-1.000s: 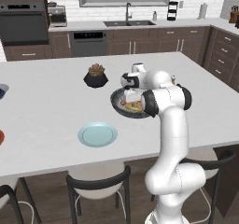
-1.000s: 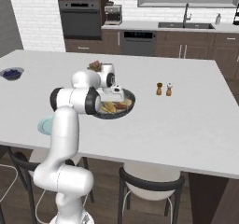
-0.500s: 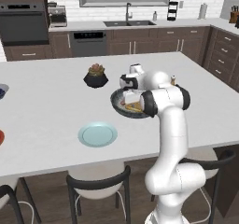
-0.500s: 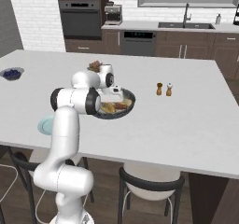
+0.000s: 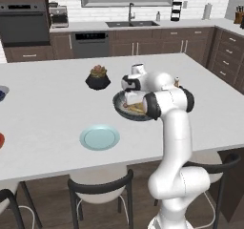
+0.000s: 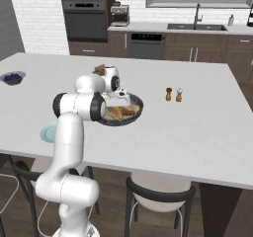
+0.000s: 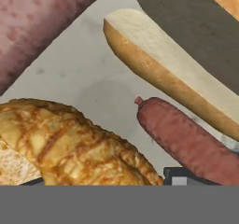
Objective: Place one bun and one sausage from the bowl on each plate.
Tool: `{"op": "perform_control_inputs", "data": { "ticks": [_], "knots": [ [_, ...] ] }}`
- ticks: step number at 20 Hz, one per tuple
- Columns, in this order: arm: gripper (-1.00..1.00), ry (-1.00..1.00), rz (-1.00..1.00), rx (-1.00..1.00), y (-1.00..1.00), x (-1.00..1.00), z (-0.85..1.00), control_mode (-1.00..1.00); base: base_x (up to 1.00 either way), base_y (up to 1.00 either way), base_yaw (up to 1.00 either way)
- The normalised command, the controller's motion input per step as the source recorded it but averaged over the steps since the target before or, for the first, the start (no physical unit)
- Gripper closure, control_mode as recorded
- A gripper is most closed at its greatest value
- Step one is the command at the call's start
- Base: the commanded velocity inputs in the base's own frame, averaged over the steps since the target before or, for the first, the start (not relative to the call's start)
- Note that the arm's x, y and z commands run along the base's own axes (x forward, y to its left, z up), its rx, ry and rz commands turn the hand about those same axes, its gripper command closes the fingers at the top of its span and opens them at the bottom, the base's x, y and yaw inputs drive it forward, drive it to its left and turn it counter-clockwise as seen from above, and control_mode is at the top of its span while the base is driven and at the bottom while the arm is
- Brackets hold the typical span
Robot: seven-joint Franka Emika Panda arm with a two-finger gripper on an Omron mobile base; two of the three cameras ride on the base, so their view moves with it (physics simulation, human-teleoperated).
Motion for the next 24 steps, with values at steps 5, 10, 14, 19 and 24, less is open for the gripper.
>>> {"op": "perform_control_inputs", "data": {
  "ticks": [5, 10, 14, 19, 24],
  "knots": [
    [1.00, -0.49, -0.03, 0.00, 0.02, -0.31, 0.97, -1.00, 0.00, 0.00, 0.00],
    [1.00, -0.48, -0.02, 0.00, 0.01, -0.80, 1.00, -1.00, 0.00, 0.00, 0.00],
    [1.00, -0.16, 0.00, 0.06, -0.03, -1.00, 0.92, -1.00, 0.00, 0.00, 0.00],
    [1.00, -0.03, 0.02, 0.01, 0.07, -1.00, 0.18, -1.00, 0.00, 0.00, 0.00],
    [1.00, -0.04, 0.05, -0.01, 0.19, -0.60, -0.02, 1.00, -0.40, 0.28, 0.07]
  ]
}}
